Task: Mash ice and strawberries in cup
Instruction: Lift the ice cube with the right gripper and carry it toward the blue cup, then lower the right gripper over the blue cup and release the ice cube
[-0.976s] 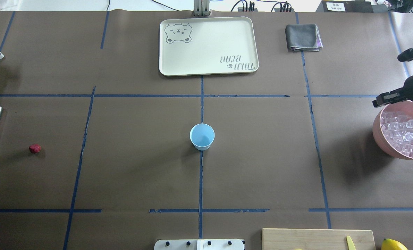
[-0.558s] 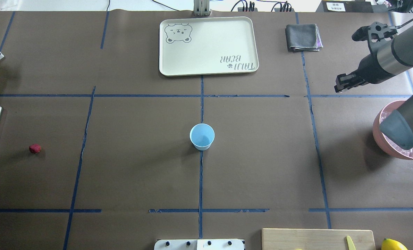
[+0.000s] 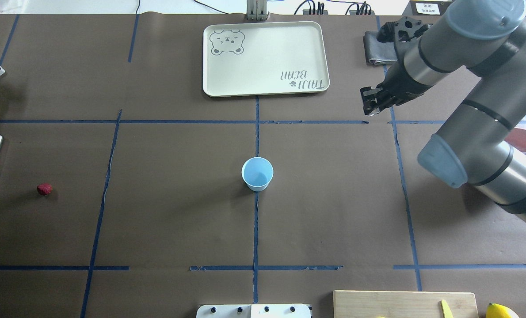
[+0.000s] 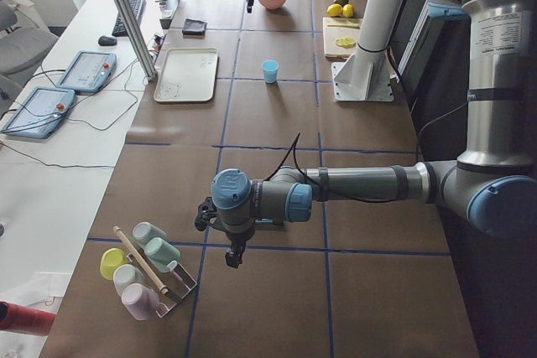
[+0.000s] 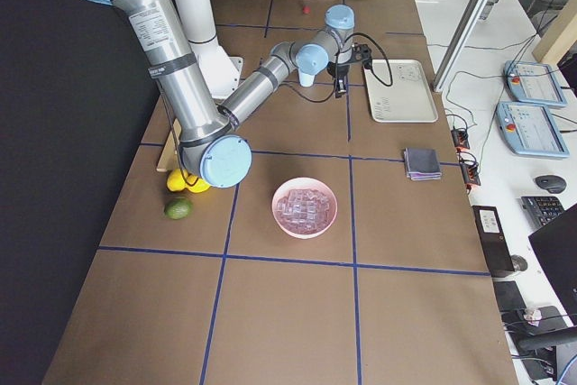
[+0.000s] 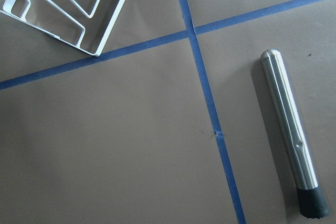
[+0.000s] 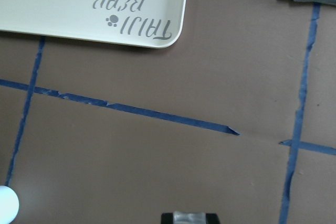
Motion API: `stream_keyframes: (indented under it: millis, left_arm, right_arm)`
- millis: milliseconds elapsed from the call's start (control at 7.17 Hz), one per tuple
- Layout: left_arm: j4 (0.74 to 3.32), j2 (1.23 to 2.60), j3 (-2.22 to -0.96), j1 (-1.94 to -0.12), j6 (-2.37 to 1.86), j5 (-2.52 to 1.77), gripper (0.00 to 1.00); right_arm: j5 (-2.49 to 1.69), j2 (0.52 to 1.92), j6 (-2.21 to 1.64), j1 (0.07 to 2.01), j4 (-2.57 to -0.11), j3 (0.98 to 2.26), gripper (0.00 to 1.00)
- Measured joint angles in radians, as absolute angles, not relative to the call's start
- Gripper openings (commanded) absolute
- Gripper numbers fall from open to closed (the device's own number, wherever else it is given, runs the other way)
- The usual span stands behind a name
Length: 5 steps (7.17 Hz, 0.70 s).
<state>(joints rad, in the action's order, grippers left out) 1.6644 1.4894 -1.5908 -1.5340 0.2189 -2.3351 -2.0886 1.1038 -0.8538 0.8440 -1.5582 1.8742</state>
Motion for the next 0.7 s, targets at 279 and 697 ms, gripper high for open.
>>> stream_keyframes:
  millis: [279, 697]
  left_arm:
    - [1.664, 1.49, -1.591, -1.534, 0.219, -2.338, 1.0]
    - [1.662, 1.488, -1.589, -1.534, 0.218, -2.365, 1.0]
  right_arm:
    - [-1.891, 1.006, -1.051, 0.669, -1.631, 1.874, 0.0]
    - [-1.743, 0.801, -1.202, 0.511, -1.766, 1.772, 0.0]
